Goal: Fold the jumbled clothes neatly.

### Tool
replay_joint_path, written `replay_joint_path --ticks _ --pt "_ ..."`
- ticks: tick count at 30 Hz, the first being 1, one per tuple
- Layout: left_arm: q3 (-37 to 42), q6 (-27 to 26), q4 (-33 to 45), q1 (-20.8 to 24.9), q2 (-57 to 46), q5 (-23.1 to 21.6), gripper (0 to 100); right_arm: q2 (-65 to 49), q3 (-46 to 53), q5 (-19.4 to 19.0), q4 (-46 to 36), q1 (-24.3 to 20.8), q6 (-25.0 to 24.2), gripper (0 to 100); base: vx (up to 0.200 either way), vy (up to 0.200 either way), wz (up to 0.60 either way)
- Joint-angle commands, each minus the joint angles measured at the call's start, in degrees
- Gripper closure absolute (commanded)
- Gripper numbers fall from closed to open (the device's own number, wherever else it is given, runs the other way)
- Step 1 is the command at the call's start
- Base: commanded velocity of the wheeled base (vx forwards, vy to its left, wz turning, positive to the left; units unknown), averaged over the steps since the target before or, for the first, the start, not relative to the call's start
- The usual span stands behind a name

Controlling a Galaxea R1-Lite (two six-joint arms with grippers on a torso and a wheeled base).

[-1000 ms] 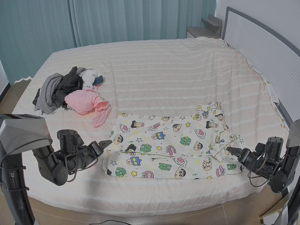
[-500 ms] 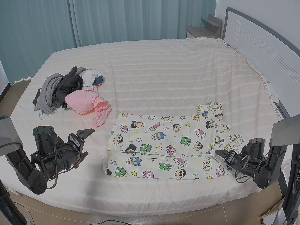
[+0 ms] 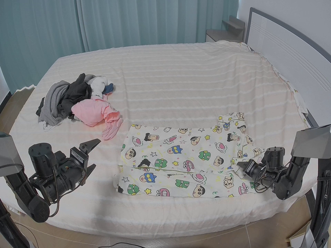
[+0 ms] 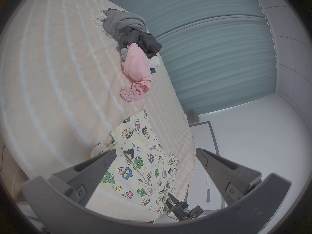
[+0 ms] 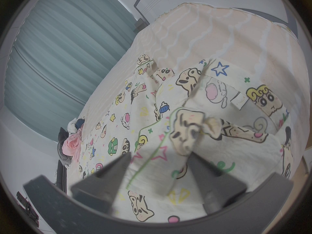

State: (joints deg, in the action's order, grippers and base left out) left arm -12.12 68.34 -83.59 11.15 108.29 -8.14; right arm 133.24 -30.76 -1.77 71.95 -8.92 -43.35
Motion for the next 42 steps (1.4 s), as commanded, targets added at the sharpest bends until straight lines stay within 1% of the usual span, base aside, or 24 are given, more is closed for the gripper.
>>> replay_joint_path --ticks 1,7,9,20,29,42 --pt "1.22 -0.05 -1.93 0.10 2.89 0.15 0 0.35 -0.09 0.10 -0.05 0.22 -0.07 100 0.000 0.000 0.00" --pt "2.36 -0.05 -5.18 0.18 4.04 0.15 0 -0.70 0.43 0.19 0.03 0.13 -0.07 100 0.000 0.000 0.00" --pt "2.36 -0.05 -5.18 0.27 4.12 0.15 0 -1.06 0.52 0.19 0.03 0.13 -0.07 100 0.000 0.000 0.00" --pt "2.36 -0.05 -5.18 0.36 4.83 0.23 0 -10.90 7.20 0.19 -0.23 -0.39 0.28 100 0.000 0.000 0.00" --pt "2.36 -0.14 -5.18 0.45 4.91 0.23 0 -13.62 12.48 0.27 -0.23 -0.92 0.37 100 0.000 0.000 0.00" --pt "2.45 -0.14 -5.27 0.45 5.53 0.32 0 -15.38 18.98 0.27 -0.14 -2.41 3.36 100 0.000 0.000 0.00"
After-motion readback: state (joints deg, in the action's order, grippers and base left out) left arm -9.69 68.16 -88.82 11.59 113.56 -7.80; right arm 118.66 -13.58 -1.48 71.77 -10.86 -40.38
